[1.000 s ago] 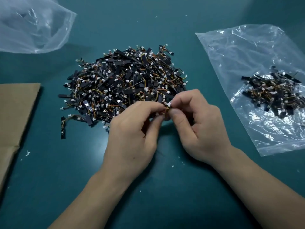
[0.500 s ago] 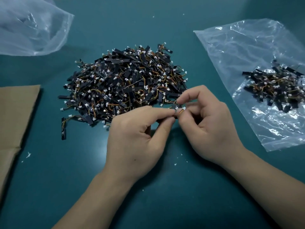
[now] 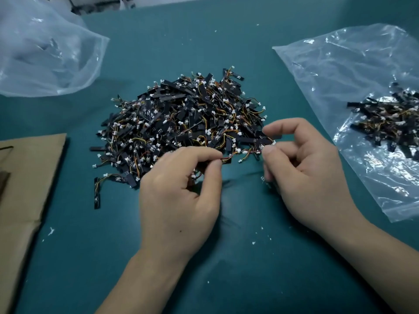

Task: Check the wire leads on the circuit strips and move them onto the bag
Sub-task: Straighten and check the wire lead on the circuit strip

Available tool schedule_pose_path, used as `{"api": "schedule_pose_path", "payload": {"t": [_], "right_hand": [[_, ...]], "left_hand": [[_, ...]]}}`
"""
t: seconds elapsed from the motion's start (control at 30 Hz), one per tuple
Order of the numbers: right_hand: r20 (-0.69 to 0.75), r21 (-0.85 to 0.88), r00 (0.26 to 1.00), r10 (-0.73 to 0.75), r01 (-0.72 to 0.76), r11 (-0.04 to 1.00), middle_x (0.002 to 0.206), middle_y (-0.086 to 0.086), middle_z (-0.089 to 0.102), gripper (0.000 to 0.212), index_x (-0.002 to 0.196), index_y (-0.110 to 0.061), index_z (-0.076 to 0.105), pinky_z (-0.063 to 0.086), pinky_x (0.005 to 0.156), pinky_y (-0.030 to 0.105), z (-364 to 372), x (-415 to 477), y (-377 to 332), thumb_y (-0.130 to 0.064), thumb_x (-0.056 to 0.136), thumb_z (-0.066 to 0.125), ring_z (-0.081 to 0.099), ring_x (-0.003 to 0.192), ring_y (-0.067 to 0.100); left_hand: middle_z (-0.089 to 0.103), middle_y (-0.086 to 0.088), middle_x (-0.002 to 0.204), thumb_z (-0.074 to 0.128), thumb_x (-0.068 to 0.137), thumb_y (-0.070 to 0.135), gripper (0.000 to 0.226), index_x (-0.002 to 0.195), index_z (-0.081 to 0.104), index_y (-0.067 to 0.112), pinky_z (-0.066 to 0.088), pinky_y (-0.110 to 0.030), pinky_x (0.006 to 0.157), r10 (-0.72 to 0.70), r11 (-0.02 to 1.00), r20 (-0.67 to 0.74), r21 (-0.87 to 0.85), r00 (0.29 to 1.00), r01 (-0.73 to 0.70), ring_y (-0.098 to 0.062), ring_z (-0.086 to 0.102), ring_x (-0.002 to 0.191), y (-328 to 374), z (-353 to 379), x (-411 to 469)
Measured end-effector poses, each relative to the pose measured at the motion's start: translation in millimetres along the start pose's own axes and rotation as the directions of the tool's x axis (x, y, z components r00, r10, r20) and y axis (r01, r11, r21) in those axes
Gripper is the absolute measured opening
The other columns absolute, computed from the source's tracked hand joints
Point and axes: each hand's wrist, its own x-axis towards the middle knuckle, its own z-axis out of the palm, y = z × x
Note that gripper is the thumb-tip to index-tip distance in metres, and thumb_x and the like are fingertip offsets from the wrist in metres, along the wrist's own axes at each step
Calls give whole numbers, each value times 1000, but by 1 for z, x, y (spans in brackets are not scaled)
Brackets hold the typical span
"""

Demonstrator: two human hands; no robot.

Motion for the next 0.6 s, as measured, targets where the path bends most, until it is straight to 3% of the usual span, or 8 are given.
{"api": "schedule_pose_path", "payload": {"t": [0.1,0.17,0.27,0.33,0.43,0.53,0.6], "right_hand": [[25,-38,1000,-14,15,999,59,6,62,21,112,-33,60,42,54,17,4,5,0,-18,98,59,51,47,10],[43,-30,999,-5,7,1000,60,6,63,21,114,-32,60,43,56,16,5,6,0,-18,99,59,55,48,10],[23,4,1000,7,-8,1000,68,1,69,22,118,-34,60,44,58,14,4,7,-1,-22,99,58,58,52,10],[9,-13,1000,-11,11,1000,77,-3,74,23,122,-33,62,45,60,14,3,8,-1,-25,100,58,61,55,9],[21,-17,999,-36,36,999,85,-8,78,17,114,-33,64,45,62,11,5,7,0,-24,101,59,64,58,5],[49,8,997,-54,54,999,81,-6,77,15,108,-30,66,44,61,7,6,5,0,-18,102,61,64,57,2],[78,27,995,-62,61,998,75,-5,74,14,106,-29,70,43,59,7,5,5,0,-18,101,63,62,55,4]], "left_hand": [[66,14,87,69,91,23,7,93,74,26,47,-41,75,3,991,45,132,999,-9,-17,62,83,-4,1,2],[66,13,89,69,92,25,8,96,75,28,46,-46,77,-38,981,59,190,998,26,-19,61,85,-7,2,1],[63,17,91,71,92,25,13,100,74,34,41,-40,80,-83,971,39,226,996,72,-17,57,87,-8,-1,3],[60,18,95,70,91,21,21,102,73,38,28,-33,82,-107,959,20,268,994,97,-14,52,92,-8,-1,4],[56,18,113,65,86,4,46,114,71,40,18,-32,85,-159,930,-3,335,987,151,-13,42,106,-3,4,1],[55,13,125,52,71,-8,69,125,66,32,26,-34,90,-54,969,-103,233,993,77,-13,42,112,2,1,1],[58,7,120,50,71,-11,63,125,65,19,38,-29,92,57,997,-141,61,988,-49,-15,52,107,3,1,0]]}}
